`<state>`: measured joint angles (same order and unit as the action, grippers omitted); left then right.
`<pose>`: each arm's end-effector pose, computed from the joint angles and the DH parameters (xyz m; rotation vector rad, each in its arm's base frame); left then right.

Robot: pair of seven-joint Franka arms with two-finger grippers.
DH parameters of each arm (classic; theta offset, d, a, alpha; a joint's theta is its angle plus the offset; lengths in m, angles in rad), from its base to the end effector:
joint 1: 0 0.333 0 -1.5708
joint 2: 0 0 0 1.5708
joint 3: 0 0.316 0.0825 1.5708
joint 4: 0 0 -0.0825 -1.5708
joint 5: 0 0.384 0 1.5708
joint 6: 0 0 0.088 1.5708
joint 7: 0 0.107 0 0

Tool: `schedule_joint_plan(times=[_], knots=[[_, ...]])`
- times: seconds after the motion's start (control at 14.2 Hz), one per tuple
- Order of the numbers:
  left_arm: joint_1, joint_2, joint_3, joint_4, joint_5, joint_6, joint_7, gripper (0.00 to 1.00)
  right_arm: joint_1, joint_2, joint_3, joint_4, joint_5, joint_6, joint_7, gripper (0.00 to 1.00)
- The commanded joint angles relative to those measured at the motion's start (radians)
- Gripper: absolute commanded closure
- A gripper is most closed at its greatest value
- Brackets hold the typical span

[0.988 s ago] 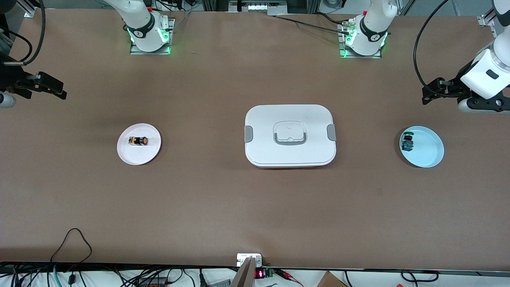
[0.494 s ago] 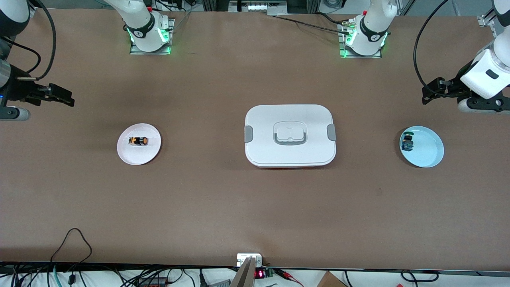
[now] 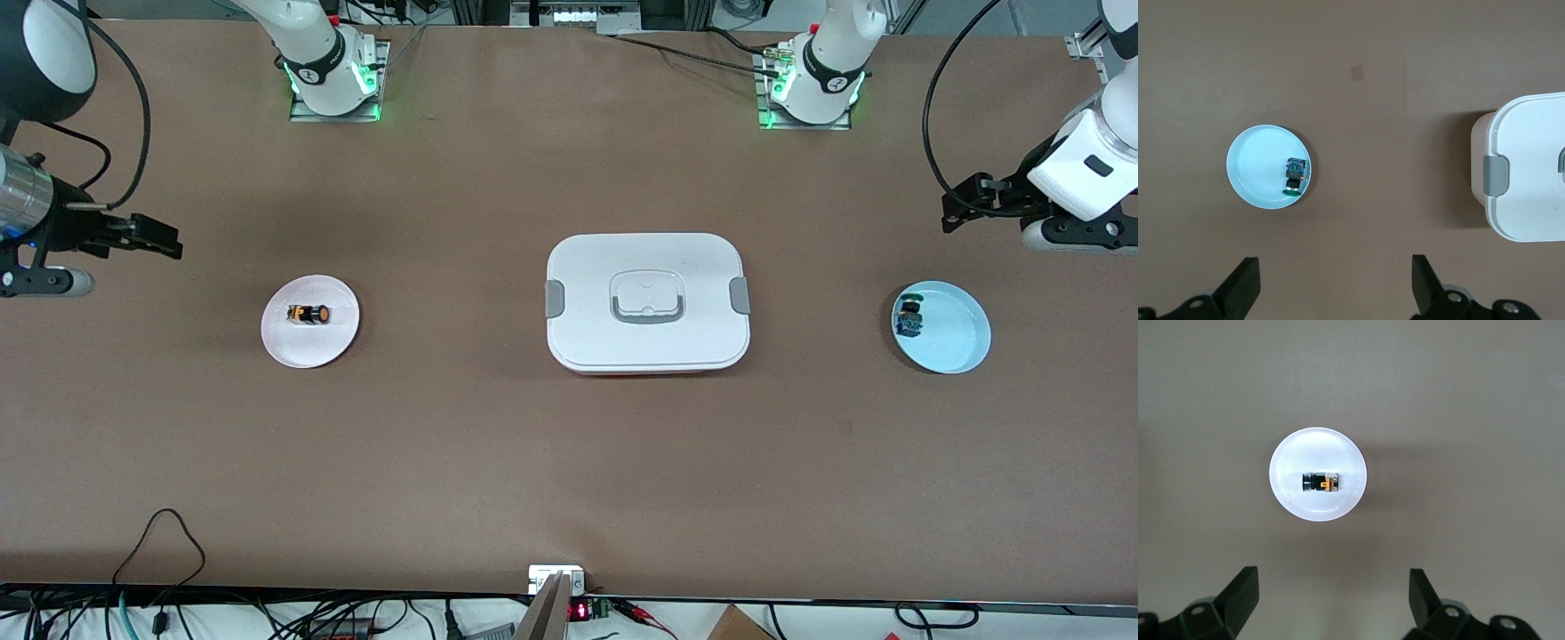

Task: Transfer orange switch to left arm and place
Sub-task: 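Move the right gripper down over the orange switch on the white plate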

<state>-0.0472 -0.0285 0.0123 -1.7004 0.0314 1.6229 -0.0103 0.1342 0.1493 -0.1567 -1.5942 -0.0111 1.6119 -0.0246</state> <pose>0.5463 -0.0158 0.5834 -3.1083 0.0420 0.0751 0.5938 -0.0089 0.5319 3.1037 0.0054 -0.2029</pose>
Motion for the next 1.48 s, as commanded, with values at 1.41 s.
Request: schedule_joint_plan(times=[1.41], knots=[[0.015, 0.001, -0.008, 0.019, -0.007, -0.023, 0.024, 0.00, 0.041, 0.121, 0.003, -0.342, 0.031, 0.460, -0.009, 0.00]])
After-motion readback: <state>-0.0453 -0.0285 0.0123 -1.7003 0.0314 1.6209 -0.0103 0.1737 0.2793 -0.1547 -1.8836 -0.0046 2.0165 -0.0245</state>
